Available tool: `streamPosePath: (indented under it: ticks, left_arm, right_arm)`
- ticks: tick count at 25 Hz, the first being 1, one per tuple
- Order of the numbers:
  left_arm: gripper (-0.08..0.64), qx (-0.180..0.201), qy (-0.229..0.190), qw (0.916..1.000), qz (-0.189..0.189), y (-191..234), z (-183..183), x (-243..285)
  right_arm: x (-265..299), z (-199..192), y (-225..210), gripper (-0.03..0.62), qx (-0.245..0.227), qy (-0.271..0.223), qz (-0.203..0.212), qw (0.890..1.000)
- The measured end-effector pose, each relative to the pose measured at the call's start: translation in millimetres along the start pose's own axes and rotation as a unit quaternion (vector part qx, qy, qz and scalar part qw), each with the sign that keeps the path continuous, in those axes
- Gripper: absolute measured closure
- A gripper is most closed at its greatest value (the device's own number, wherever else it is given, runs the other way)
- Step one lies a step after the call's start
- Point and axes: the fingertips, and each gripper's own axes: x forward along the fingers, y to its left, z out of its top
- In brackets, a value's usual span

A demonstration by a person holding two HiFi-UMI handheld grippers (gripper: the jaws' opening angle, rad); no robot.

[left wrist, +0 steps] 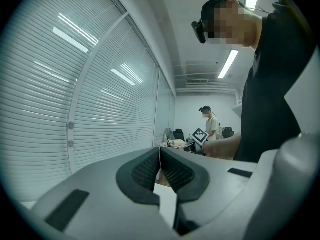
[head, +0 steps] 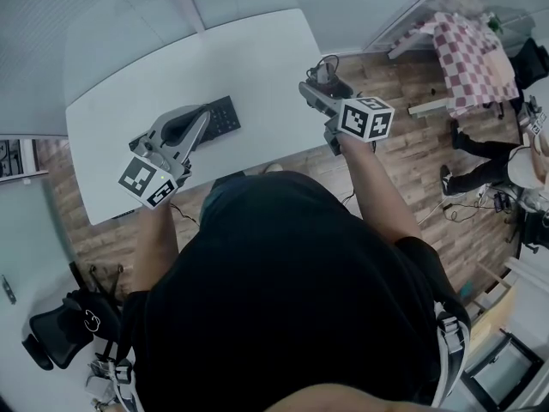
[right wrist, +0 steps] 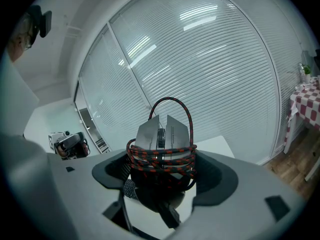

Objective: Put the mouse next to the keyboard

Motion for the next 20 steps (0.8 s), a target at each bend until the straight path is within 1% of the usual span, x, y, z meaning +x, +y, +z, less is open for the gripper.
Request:
streamPosePath:
  ticks: [12, 17, 20]
  left_arm:
    - [0.537, -0.009, -0.014, 0.9999, 0.002, 30.7, -5.2, 1.1]
    - [0.537, -0.01, -0.012, 0.9999, 0.004, 38.1, -11.2, -14.9]
    - [0.537, -0.015, -0.01, 0.9998, 0.007, 42.4, -14.6, -17.4]
  right_arm:
    - [14.0, 1.2, -2.5, 0.189, -0.012, 0.021, -0.017, 1.0]
    - [27.2, -8.5, 6.8, 0.189, -0.011, 0.028, -0.019, 0.999]
    - [37.3, -16.3, 2.1, 0.189, -0.009, 0.038, -0.021, 0.999]
